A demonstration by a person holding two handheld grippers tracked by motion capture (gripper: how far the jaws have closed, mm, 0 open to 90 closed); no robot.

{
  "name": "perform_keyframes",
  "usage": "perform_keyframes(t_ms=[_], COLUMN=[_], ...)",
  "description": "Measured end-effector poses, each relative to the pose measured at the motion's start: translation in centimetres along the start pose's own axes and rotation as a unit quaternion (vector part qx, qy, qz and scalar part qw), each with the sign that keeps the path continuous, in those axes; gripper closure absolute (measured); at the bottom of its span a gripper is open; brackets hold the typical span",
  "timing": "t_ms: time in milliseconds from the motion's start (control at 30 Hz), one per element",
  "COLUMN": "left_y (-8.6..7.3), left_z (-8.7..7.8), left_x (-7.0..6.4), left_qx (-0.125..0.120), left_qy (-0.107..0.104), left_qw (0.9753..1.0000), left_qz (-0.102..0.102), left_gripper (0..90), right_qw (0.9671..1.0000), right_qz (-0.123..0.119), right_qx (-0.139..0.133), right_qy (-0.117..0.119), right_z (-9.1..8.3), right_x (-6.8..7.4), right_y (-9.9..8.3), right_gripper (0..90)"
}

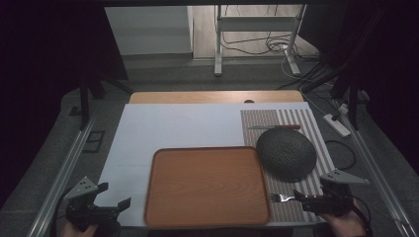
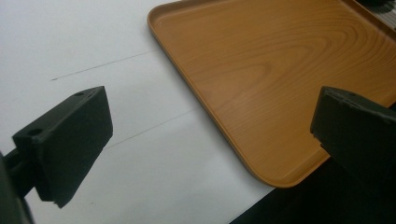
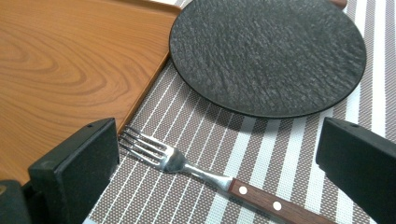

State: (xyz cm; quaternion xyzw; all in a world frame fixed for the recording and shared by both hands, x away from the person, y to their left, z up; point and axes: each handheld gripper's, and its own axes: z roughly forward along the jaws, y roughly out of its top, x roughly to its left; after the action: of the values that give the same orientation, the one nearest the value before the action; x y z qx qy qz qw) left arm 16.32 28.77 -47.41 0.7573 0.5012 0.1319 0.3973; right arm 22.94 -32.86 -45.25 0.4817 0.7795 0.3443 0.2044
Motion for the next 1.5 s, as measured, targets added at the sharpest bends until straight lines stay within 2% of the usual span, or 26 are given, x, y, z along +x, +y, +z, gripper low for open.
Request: perform_keyframes(t_ms=[300, 567, 1033, 1333, 1500], left_y=[-0.01, 0.03, 0.05, 0.09, 0.1], left_z=[0.06, 0.11, 0.17, 0.26, 0.27], left_x=[0.1, 0.08, 0.08, 0.06, 0.09], left_qx=[0.003, 0.005, 0.007, 0.011, 0.012], left_qy=[0.0, 0.001, 0.002, 0.002, 0.002], left_qw=[1.0, 1.0, 1.0, 0.9999, 0.9999], left_qz=[-0.003, -0.003, -0.004, -0.003, -0.004], left_gripper=[0.1, 0.1, 0.2, 0.2, 0.1], right_qw=[0.9998, 0.9997, 0.9996, 0.9992, 0.999], right_qz=[-0.005, -0.013, -0.016, -0.023, -0.031], right_qx=[0.014, 0.02, 0.022, 0.028, 0.018], right_qy=[0.009, 0.008, 0.008, 0.019, 0.025], right_z=[0.27, 0.36, 0.42, 0.5, 0.62], right_x=[0.07, 0.23, 0.3, 0.35, 0.41], right_y=[0.12, 0.15, 0.18, 0.26, 0.58], right_gripper=[0.0, 0.0, 0.0, 0.0, 0.0])
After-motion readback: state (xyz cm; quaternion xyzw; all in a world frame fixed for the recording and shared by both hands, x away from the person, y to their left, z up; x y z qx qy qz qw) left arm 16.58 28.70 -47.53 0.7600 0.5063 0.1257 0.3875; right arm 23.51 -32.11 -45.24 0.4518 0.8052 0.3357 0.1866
